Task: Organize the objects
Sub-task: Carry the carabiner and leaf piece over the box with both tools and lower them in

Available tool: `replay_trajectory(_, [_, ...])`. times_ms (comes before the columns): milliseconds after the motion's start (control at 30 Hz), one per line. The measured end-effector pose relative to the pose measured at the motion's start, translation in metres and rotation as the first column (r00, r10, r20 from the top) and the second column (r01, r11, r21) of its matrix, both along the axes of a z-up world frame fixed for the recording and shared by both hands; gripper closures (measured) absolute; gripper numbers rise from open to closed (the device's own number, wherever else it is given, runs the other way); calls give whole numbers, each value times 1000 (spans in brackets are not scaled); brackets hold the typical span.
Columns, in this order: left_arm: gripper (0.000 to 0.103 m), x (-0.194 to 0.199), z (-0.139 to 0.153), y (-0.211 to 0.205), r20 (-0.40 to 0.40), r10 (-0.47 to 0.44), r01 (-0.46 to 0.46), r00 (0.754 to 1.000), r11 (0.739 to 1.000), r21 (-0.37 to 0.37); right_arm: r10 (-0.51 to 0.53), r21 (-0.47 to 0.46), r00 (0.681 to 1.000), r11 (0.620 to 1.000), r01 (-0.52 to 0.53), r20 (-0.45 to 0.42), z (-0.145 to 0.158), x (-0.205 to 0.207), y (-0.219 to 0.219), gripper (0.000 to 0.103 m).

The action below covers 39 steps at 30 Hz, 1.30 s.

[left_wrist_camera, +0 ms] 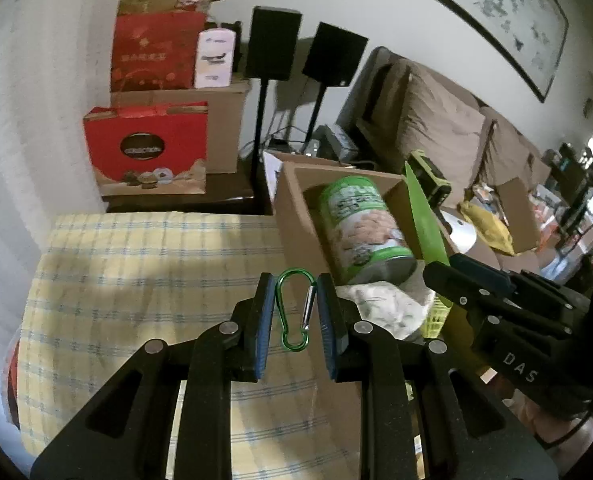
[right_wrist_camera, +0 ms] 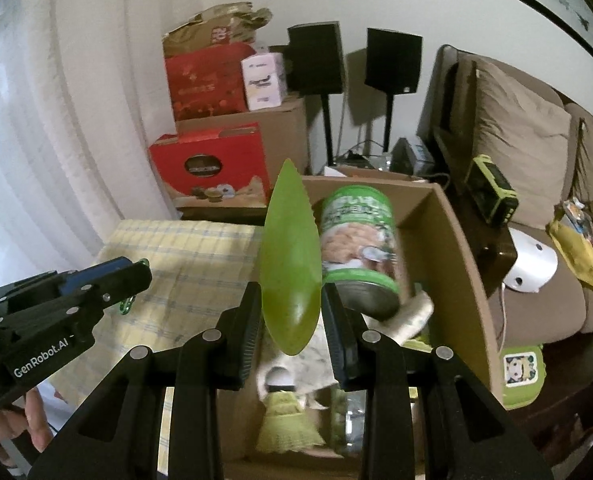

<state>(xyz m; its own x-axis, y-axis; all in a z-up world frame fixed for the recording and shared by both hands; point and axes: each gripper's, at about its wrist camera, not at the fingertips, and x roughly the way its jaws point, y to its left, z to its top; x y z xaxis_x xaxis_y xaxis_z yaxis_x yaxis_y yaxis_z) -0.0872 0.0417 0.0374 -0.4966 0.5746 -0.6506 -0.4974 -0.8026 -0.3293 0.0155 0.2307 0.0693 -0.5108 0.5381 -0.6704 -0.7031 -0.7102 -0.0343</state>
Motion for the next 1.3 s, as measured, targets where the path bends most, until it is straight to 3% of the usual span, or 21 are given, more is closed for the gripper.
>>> replay_trajectory(533, [83, 20, 3, 58, 1, -88, 88, 996, 996, -7, -69, -10, 998, 998, 69, 11, 2, 44, 21, 73])
replay_trajectory(1300, [83, 29, -50, 111, 129, -177, 181, 976, 983, -23, -114, -123, 985, 984, 129, 128, -65, 68, 50, 73])
